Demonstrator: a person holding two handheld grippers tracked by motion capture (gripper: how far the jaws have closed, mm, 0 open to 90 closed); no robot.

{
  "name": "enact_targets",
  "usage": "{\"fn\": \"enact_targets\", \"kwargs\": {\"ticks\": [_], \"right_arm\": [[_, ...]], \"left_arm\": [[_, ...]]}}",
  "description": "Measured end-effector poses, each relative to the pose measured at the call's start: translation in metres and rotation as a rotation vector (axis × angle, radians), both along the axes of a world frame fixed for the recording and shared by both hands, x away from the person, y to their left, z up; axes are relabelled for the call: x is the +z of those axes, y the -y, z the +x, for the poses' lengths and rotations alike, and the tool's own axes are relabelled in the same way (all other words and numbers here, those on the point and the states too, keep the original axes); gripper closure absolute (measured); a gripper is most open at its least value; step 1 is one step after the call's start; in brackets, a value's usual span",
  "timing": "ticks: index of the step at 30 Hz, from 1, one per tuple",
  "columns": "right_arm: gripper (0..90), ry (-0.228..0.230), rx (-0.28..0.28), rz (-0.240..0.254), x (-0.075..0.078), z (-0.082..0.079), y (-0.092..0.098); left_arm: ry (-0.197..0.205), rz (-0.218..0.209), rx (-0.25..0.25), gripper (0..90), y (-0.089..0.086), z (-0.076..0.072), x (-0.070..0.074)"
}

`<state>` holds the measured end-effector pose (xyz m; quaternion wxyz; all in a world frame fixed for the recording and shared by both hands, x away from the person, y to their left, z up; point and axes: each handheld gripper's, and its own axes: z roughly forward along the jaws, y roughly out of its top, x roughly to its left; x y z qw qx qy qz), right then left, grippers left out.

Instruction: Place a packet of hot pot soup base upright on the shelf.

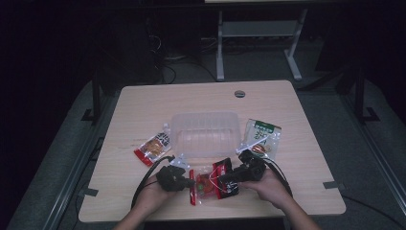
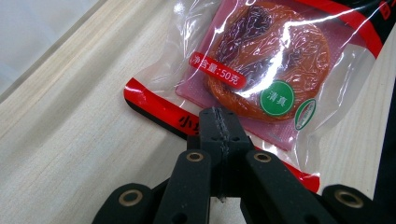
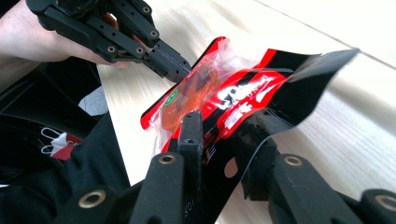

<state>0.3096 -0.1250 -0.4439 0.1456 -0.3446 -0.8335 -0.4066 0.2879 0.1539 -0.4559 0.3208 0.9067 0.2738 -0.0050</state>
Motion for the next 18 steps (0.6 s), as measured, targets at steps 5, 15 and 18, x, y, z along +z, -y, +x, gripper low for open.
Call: {"fn": "enact_targets", "kwargs": {"ticks": [5, 15, 18], "right_arm": [[80.6, 0.008, 0.011, 0.006, 0.0019, -0.0015, -0.0008], [89.9, 0.064, 0.062, 0.034, 0.0047, -0.0017, -0.0031], [90.0, 0.075, 0.092, 0.041, 0.0051, -0.0010, -0.0044]], "left_arm": [[-0.002, 0.004, -0.005, 89.8, -0.0008, 0.0004, 0.0001], [0.002, -0.001, -0.007, 89.7, -0.0012, 0.0001, 0.0000], [-0.005, -0.005, -0.004, 89.8, -0.0015, -0.0003, -0.0002]]}}
